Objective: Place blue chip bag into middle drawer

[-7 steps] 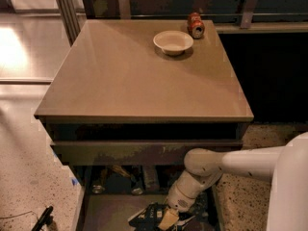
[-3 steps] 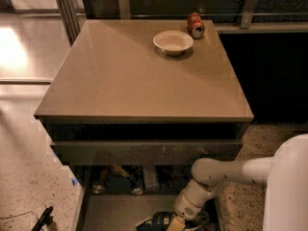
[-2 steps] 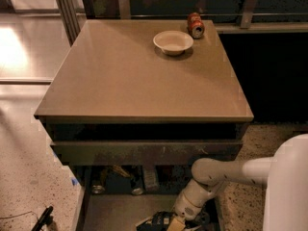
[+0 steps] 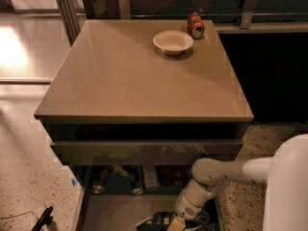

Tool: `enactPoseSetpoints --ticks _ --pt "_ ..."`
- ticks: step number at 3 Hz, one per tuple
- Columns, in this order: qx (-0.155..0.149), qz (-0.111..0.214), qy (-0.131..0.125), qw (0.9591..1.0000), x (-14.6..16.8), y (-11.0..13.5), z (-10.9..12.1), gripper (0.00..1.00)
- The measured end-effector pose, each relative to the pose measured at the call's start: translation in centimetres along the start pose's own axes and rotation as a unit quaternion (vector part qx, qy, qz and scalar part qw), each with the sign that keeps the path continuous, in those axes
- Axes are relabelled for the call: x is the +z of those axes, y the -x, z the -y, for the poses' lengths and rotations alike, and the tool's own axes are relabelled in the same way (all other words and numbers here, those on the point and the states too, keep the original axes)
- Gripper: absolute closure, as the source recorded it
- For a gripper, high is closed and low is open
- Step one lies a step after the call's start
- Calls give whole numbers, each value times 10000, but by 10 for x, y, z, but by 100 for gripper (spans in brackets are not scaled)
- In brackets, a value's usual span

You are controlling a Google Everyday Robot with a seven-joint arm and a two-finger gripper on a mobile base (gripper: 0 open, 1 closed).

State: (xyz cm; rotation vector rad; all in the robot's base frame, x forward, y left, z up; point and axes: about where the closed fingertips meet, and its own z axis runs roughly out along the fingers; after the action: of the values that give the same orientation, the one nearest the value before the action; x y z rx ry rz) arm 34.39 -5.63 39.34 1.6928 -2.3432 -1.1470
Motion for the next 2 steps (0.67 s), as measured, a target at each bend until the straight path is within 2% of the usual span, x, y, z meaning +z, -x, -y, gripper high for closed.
enactPoseSetpoints --ticks 1,2 --pt "0 0 0 10000 0 0 0 12" --pt "0 -1 3 10000 0 0 0 0"
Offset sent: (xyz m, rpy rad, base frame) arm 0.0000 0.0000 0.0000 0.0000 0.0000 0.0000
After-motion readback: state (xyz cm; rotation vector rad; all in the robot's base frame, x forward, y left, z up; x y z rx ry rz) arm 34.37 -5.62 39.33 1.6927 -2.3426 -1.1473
